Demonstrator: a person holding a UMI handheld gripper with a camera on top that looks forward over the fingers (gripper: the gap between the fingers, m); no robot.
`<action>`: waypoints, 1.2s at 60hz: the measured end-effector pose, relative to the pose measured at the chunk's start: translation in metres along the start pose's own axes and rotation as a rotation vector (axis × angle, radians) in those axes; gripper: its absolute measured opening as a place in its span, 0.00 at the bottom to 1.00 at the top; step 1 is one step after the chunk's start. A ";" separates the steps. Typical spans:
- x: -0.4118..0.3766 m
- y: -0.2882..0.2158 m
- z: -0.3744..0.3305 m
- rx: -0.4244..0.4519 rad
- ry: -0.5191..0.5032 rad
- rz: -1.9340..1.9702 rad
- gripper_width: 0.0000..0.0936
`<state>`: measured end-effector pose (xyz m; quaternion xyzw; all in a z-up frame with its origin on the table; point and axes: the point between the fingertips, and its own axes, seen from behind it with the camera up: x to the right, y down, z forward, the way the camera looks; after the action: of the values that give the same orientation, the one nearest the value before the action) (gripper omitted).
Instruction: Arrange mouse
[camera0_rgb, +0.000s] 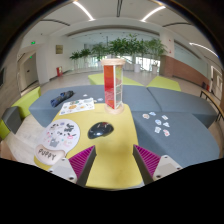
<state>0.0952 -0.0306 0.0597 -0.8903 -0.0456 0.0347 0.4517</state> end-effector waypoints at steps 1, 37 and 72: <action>-0.006 0.000 0.010 -0.004 -0.014 -0.003 0.85; -0.058 -0.042 0.191 -0.040 0.135 0.117 0.76; -0.206 -0.125 0.046 0.193 -0.113 -0.025 0.48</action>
<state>-0.1204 0.0566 0.1372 -0.8387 -0.0787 0.0834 0.5325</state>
